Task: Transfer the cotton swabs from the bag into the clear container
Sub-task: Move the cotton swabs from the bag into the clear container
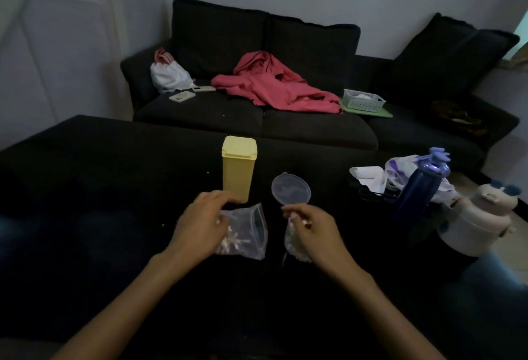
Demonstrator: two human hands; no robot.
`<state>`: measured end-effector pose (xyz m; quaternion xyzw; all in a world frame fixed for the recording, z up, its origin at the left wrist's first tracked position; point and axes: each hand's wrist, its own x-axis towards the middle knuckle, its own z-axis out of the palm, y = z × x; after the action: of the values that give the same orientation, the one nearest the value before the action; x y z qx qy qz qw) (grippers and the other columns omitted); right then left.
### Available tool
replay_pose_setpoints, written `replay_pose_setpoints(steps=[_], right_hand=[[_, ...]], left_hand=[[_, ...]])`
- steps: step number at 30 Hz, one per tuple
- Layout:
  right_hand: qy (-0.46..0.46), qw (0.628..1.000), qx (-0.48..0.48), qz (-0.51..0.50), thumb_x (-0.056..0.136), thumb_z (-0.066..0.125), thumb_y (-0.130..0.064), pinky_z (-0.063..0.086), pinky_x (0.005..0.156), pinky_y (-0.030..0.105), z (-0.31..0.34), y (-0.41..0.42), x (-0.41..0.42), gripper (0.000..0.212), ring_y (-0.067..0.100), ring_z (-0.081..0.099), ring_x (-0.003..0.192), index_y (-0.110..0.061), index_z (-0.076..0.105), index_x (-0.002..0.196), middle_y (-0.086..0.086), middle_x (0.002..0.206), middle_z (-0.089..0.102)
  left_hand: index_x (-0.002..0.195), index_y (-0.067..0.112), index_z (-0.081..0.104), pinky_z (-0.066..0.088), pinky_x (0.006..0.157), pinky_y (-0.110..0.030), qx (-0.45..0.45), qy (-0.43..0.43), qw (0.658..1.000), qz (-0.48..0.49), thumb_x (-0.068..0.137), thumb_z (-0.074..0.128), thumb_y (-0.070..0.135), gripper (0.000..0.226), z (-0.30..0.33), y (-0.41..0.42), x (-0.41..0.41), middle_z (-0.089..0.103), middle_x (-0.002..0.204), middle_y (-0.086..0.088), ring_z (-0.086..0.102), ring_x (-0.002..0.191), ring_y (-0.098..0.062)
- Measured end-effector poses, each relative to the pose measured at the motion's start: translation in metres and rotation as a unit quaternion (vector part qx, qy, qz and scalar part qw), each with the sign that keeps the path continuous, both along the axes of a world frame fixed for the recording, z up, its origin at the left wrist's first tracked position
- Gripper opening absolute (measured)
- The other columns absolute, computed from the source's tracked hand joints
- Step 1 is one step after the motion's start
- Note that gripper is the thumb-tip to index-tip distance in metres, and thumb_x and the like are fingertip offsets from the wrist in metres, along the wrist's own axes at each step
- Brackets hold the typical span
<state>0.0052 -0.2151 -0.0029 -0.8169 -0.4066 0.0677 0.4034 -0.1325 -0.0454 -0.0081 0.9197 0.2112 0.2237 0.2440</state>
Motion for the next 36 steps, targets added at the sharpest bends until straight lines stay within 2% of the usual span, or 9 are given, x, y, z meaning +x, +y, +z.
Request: replay_pose_setpoints(steps=[4, 11, 17, 22, 26, 28, 31, 33, 36], right_hand=[[0.060, 0.995, -0.084, 0.012, 0.088, 0.059, -0.041, 0.048, 0.077, 0.022, -0.022, 0.038, -0.019, 0.030, 0.007, 0.061, 0.087, -0.022, 0.064, 0.110, -0.003, 0.101, 0.068], [0.075, 0.993, -0.045, 0.079, 0.082, 0.071, -0.018, 0.049, 0.070, 0.015, -0.038, 0.041, -0.007, 0.004, 0.006, 0.066, 0.078, -0.018, 0.072, 0.086, -0.005, 0.081, 0.071], [0.213, 0.952, -0.125, 0.183, 0.095, 0.052, -0.010, 0.050, 0.078, 0.013, -0.027, 0.023, -0.001, 0.025, -0.001, 0.065, 0.093, -0.016, 0.066, 0.114, -0.007, 0.106, 0.069], [0.110, 0.975, -0.162, 0.104, 0.093, 0.054, -0.010, 0.051, 0.068, 0.011, -0.043, 0.027, -0.012, 0.026, 0.002, 0.061, 0.071, -0.010, 0.064, 0.117, 0.006, 0.100, 0.071], [0.059, 0.978, -0.182, 0.086, 0.083, 0.068, -0.019, 0.050, 0.064, 0.018, -0.050, 0.032, -0.016, 0.009, -0.005, 0.053, 0.056, -0.024, 0.072, 0.077, -0.009, 0.067, 0.064], [0.033, 0.977, -0.196, 0.077, 0.081, 0.070, -0.024, 0.042, 0.055, 0.017, -0.052, 0.035, -0.016, 0.027, -0.003, 0.048, 0.049, -0.024, 0.062, 0.056, -0.011, 0.054, 0.055], [0.073, 0.978, -0.180, 0.072, 0.082, 0.069, -0.026, 0.037, 0.052, 0.022, -0.049, 0.037, -0.016, 0.029, 0.002, 0.045, 0.047, -0.009, 0.066, 0.059, -0.003, 0.052, 0.055], [0.127, 0.979, -0.147, 0.063, 0.083, 0.068, -0.023, 0.037, 0.054, 0.024, -0.046, 0.037, -0.014, 0.029, 0.008, 0.047, 0.054, 0.003, 0.069, 0.069, 0.004, 0.058, 0.057], [0.174, 0.981, -0.084, 0.033, 0.083, 0.069, -0.012, 0.044, 0.054, 0.015, -0.036, 0.034, -0.012, 0.010, 0.002, 0.056, 0.055, -0.005, 0.076, 0.085, 0.003, 0.069, 0.068]], left_hand=[[0.118, 0.033, 0.058, 0.045, 0.083, -0.026, -0.020, 0.006, 0.996, 0.091, 0.092, 0.053, 0.024, 0.028, -0.028, 0.025, -0.023, 0.057, 0.122, 0.011, 0.050, 0.109, -0.006], [0.129, 0.033, 0.050, 0.042, 0.090, -0.025, -0.047, 0.031, 0.997, 0.055, 0.095, 0.051, 0.035, 0.035, -0.045, 0.022, -0.018, 0.046, 0.135, 0.016, 0.043, 0.120, -0.006], [0.146, 0.021, 0.028, 0.046, 0.093, -0.035, -0.159, 0.116, 0.974, 0.111, 0.080, 0.068, 0.046, 0.082, -0.050, 0.027, -0.008, 0.050, 0.137, 0.000, 0.053, 0.119, -0.019], [0.105, 0.026, 0.060, 0.051, 0.081, -0.032, -0.177, 0.217, 0.954, 0.109, 0.077, 0.067, 0.054, 0.041, -0.046, 0.030, -0.010, 0.064, 0.100, 0.006, 0.062, 0.091, -0.015], [0.103, 0.018, 0.057, 0.053, 0.087, -0.037, -0.278, 0.183, 0.938, 0.099, 0.073, 0.075, 0.038, 0.040, -0.049, 0.031, -0.008, 0.063, 0.104, 0.000, 0.062, 0.095, -0.018], [0.102, 0.010, 0.057, 0.058, 0.075, -0.032, -0.383, 0.142, 0.908, 0.090, 0.076, 0.076, 0.025, 0.035, -0.048, 0.026, -0.008, 0.066, 0.101, -0.006, 0.065, 0.088, -0.017], [0.102, 0.009, 0.060, 0.054, 0.055, -0.019, -0.478, 0.133, 0.866, 0.056, 0.085, 0.068, 0.014, 0.019, -0.043, 0.021, -0.010, 0.069, 0.094, -0.006, 0.067, 0.079, -0.012], [0.099, 0.012, 0.063, 0.056, 0.065, -0.023, -0.509, 0.129, 0.851, 0.036, 0.087, 0.065, 0.013, 0.012, -0.042, 0.021, -0.010, 0.071, 0.093, -0.005, 0.068, 0.082, -0.012], [0.102, 0.011, 0.064, 0.057, 0.076, -0.029, -0.529, 0.118, 0.840, 0.041, 0.088, 0.062, 0.011, 0.014, -0.040, 0.021, -0.010, 0.072, 0.100, -0.009, 0.068, 0.090, -0.016]])
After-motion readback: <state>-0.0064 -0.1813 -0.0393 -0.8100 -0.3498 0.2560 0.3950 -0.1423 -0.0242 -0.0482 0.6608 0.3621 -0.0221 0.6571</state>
